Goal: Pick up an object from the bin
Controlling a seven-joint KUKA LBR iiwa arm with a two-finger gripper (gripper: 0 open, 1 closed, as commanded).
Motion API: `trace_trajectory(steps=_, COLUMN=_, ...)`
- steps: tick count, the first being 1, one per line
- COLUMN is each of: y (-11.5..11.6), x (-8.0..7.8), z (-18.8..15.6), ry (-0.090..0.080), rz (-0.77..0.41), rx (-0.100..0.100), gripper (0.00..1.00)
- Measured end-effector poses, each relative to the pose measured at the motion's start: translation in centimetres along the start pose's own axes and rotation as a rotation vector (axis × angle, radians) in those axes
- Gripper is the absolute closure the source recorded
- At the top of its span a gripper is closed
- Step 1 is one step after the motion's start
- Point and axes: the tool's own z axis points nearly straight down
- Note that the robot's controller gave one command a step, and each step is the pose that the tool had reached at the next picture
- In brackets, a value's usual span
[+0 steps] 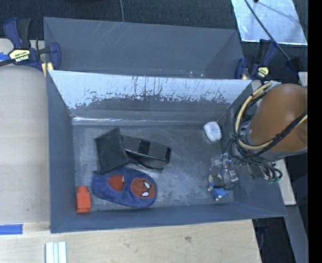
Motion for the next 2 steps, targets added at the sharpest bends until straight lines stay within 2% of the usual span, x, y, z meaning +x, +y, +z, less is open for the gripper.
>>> trace_trajectory(steps=1, y=0.0, x=0.0, z=0.0, ry=0.0, rz=-0.001, rx=0.0, gripper=0.0)
trace_trajectory(steps=2, y=-2.1, x=0.3, z=5.2, ry=0.012, rz=-0.004, rx=-0.006, gripper=0.0)
